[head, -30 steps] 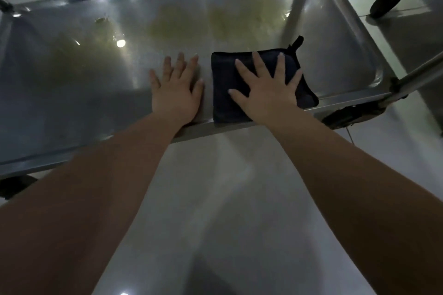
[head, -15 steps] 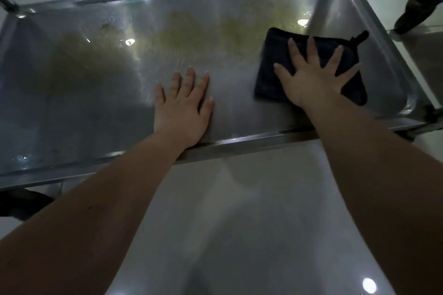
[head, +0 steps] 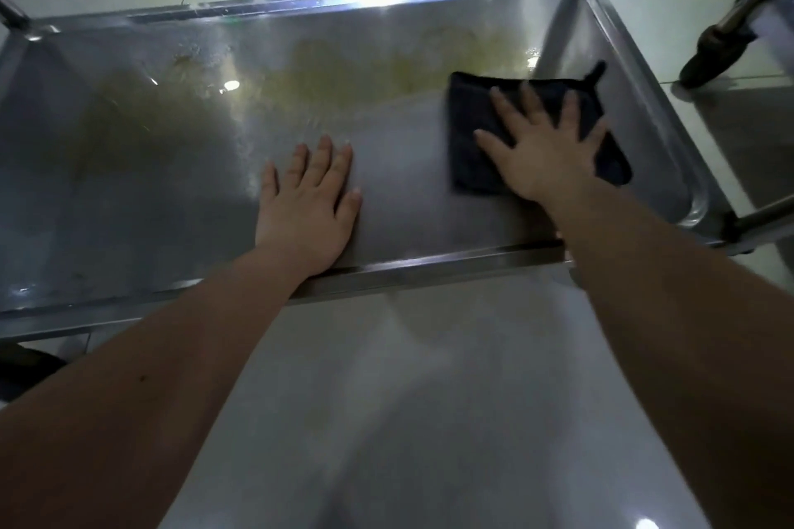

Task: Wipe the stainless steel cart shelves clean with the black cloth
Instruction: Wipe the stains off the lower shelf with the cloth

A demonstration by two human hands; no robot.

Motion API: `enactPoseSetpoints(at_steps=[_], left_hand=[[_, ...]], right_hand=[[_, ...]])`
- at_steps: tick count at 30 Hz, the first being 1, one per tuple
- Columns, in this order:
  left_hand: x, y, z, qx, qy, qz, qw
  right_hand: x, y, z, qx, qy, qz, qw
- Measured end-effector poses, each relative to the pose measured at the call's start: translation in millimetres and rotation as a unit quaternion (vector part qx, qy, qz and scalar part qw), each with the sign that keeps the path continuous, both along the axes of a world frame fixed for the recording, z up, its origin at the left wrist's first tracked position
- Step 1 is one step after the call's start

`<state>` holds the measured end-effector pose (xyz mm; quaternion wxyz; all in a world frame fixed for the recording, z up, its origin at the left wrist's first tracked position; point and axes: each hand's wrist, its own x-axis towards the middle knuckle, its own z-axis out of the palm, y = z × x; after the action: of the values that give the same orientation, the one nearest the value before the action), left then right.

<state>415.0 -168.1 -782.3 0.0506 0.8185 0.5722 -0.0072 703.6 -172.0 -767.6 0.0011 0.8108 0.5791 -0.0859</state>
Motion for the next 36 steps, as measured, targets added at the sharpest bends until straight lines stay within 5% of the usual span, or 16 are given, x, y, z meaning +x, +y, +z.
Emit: enactPoseSetpoints(at_steps=[4, 19, 26, 36], left_hand=[[1.3, -0.7, 0.9, -0.002, 0.012, -0.014, 1.0], [0.1, -34.6, 0.4, 0.013, 0.007, -0.043, 0.999], [2.5, -33.3, 1.7, 0.015, -0.021, -0.022, 0.999], [1.9, -26.4, 0.3, -0.002, -0.001, -0.029, 1.0]], right_hand=[[50.1, -24.9, 3.4, -0.036, 0.001, -0.062, 0.997], [20.8, -108.1, -6.7, -0.03, -0.021, -0.089, 0.995], [-83.3, -82.0, -9.5, 0.015, -0.027, 0.074, 0.997], [-79.8, 16.3, -7.1, -0.002, -0.008, 0.039, 0.999]])
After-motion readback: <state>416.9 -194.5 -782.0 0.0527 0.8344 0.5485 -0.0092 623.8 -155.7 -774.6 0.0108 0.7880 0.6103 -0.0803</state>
